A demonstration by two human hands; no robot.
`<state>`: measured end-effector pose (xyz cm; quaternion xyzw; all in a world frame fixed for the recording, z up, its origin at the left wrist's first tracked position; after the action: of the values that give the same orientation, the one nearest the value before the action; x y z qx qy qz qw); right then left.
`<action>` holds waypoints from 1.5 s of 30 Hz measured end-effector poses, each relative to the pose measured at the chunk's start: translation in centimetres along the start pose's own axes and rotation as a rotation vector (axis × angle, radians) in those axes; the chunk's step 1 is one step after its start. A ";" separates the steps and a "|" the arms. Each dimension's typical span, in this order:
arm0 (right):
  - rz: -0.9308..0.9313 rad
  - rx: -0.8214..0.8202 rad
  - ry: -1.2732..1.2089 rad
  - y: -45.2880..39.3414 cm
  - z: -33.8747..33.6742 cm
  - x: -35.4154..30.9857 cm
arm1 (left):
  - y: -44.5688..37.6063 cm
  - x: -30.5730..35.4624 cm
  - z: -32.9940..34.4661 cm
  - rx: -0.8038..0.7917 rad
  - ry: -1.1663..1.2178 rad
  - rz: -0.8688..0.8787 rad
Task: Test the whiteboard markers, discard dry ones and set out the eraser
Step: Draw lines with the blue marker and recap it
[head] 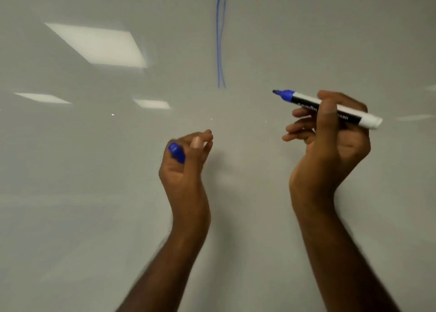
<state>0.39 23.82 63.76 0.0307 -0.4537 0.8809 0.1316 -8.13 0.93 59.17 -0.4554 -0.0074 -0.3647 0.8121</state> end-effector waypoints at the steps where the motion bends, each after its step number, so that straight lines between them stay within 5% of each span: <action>1: -0.030 -0.029 0.000 -1.4 0.7 0.1 | -1.1 1.4 1.2 -0.049 -0.125 0.084; 13: -0.191 -0.419 0.169 -13.9 13.5 2.5 | -14.7 10.2 12.8 -0.170 -1.191 0.860; 18: -0.170 -0.528 0.289 -17.4 17.6 4.3 | -19.5 9.5 15.3 -0.252 -1.656 0.973; 34: -0.107 -0.612 0.449 -18.8 21.7 8.4 | -23.4 7.7 14.2 -0.285 -1.713 0.933; 45: -0.156 -0.659 0.426 -15.6 18.6 7.8 | -23.3 7.8 14.2 -0.284 -1.680 0.930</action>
<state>-4.26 19.03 88.37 -0.1622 -0.6708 0.6622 0.2919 -11.78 -0.52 87.25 -0.6187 -0.3599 0.4394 0.5428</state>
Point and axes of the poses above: each hand's wrist, its own y-axis away from the middle knuckle, its own z-axis out of the palm, x = y × z, the point moved 9 cm from there along -y, towards the middle knuckle, and after that the axes turned 10 degrees about -z, right-handed, at the moved point
